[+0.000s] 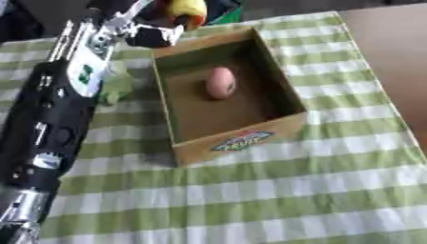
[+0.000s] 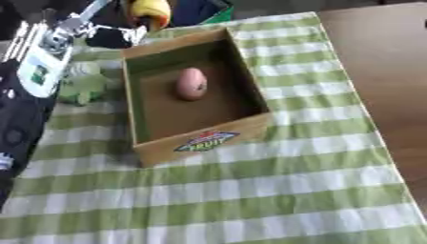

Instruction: Pick up objects on the table and place them in the box.

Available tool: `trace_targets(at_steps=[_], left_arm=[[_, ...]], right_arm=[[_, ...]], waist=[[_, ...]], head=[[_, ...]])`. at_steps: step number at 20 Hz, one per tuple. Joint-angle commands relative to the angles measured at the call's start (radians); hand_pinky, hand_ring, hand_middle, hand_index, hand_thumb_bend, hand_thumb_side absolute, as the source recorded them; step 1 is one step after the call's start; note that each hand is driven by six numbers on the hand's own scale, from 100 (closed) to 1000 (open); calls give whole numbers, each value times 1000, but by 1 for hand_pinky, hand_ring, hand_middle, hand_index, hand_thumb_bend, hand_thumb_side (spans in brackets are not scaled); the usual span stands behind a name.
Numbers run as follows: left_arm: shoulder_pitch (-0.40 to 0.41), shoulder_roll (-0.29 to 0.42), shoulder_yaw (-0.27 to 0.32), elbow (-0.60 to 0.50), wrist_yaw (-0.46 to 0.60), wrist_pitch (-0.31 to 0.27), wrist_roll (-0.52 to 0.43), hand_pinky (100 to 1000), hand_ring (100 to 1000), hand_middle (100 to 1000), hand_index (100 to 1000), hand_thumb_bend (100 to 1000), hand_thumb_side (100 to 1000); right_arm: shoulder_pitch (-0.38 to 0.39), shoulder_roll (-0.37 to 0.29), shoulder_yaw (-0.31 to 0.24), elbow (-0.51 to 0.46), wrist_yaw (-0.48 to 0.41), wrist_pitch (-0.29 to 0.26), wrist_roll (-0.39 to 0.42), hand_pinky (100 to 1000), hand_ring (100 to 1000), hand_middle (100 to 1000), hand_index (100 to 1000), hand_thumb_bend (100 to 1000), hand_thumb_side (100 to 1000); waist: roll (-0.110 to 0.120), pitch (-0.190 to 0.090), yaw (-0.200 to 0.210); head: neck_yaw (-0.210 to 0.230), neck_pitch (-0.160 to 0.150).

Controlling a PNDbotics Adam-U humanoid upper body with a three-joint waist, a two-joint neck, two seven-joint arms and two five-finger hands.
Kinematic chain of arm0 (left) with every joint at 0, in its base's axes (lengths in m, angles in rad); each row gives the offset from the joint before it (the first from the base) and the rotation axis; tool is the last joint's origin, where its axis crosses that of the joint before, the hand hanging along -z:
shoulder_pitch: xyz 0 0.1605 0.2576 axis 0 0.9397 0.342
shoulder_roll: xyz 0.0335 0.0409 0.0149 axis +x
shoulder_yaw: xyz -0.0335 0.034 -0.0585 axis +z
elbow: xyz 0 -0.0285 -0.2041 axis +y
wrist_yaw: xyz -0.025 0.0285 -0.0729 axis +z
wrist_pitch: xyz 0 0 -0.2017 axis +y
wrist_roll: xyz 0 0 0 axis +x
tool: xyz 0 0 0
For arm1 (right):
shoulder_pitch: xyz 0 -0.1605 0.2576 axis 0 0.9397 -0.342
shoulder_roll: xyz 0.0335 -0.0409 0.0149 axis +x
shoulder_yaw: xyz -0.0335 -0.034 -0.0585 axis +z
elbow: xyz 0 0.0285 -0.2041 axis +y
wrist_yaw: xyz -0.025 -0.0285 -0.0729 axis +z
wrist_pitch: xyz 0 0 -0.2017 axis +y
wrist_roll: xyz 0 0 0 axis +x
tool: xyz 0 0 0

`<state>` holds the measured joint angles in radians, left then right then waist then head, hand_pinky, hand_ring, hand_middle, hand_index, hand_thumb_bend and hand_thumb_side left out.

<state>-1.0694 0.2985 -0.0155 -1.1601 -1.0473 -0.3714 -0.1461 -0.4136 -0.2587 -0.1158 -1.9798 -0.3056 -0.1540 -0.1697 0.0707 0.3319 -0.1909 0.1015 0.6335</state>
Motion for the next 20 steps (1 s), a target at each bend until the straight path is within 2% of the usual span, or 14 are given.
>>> trace_targets(at_steps=[1,2,5,12,14,20], left_arm=[[-7,-11,2,7,-43,-10,27,429,617,549,426,100,263],[-2,-20,0,13,-52,-16,30,432,618,550,425,100,235],[7,-46,-8,30,-71,-40,27,437,620,553,425,100,260],[3,-66,-34,57,-117,-111,-8,442,637,578,466,100,252],[0,-64,-43,66,-150,-134,-47,458,665,607,504,100,247],[-10,-63,-49,93,-255,-205,-201,501,715,655,538,100,244]], right_arm=[[-11,-8,-1,-20,-7,-4,-5,811,708,470,834,100,812],[-12,-6,0,-20,-8,-4,-5,811,708,470,834,100,809],[-18,-1,2,-20,-10,-5,-4,811,707,471,834,100,810],[-24,5,4,-20,-18,-6,-7,811,707,471,833,100,799],[-24,5,5,-20,-19,-5,-8,811,707,471,834,100,796],[-22,5,5,-20,-20,-2,-9,812,707,471,834,100,789]], waist=[[-7,-18,-2],[-7,-17,-3],[-9,-13,-8],[-9,-6,-16],[-7,-6,-17],[-4,-8,-19]], head=[[11,24],[12,30],[18,33],[27,18],[25,15],[21,6]])
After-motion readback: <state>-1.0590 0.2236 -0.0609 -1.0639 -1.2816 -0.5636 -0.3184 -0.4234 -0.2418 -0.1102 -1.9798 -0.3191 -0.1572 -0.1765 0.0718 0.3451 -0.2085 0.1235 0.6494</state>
